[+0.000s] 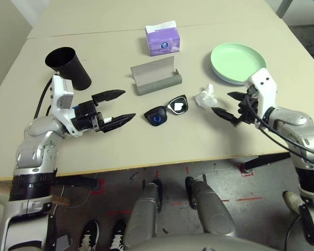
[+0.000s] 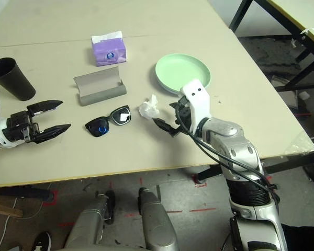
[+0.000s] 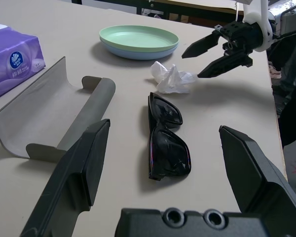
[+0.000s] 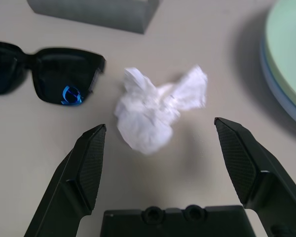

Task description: Organize and tidy the items on the table.

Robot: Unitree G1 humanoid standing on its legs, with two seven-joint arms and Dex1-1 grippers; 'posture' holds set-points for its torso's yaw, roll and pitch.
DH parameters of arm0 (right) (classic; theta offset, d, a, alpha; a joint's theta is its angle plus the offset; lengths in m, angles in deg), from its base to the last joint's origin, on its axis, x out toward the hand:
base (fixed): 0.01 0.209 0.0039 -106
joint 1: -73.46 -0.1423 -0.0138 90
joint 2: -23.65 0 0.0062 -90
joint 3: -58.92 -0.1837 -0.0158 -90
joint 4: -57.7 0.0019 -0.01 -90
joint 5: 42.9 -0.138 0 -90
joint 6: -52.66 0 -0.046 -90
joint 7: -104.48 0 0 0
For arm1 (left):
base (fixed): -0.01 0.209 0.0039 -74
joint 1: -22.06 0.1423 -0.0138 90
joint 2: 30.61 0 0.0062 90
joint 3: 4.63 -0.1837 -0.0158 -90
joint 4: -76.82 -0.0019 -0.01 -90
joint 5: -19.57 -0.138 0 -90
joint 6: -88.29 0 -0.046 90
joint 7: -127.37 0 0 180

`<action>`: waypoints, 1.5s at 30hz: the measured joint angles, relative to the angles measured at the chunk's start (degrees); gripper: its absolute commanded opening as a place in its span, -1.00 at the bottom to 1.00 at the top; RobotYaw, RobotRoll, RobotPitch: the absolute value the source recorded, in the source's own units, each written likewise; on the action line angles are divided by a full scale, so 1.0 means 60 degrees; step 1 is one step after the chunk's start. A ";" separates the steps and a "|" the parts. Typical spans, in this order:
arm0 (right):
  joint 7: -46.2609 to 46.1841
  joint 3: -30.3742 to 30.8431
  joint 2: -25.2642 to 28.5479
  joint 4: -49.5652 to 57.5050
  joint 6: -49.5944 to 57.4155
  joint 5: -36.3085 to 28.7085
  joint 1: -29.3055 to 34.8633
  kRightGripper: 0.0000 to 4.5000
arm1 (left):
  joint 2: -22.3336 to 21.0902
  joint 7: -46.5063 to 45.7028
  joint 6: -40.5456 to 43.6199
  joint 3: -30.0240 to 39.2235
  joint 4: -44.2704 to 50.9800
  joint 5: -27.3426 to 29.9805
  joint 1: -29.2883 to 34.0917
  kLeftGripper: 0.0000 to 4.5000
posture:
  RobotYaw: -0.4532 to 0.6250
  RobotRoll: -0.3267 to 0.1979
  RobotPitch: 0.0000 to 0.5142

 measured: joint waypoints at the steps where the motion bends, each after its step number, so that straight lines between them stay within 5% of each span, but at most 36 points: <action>1: -0.0022 0.0029 -0.0052 -0.0100 -0.0032 0.0021 -0.0064 0.99 | -0.0002 0.0000 -0.0002 0.0001 -0.0005 0.0000 0.0002 1.00 | -0.58 0.25 -0.01; 19: -0.0175 0.1129 -0.0977 -0.2326 -0.1353 0.0965 -0.0821 0.99 | -0.0027 -0.0173 0.0007 0.0028 0.0264 0.0022 0.0159 1.00 | -0.53 0.25 -0.02; 31: -0.0122 0.1145 -0.1077 -0.2308 -0.1353 0.1003 -0.1023 -0.93 | -0.0015 -0.0329 0.0030 0.0027 0.0353 0.0057 0.0281 1.00 | -0.54 0.25 -0.01; 39: -0.0134 0.0682 -0.0889 -0.2248 -0.0986 0.0826 -0.1340 -0.98 | 0.0073 -0.0341 0.0028 0.0014 0.0349 0.0061 0.0259 1.00 | -0.56 0.25 0.00; 45: -0.0223 -0.0090 -0.0291 -0.3304 -0.0930 0.0750 -0.3479 -0.98 | 0.0148 -0.0344 0.0013 -0.0026 0.0337 0.0049 0.0246 1.00 | -0.54 0.25 0.01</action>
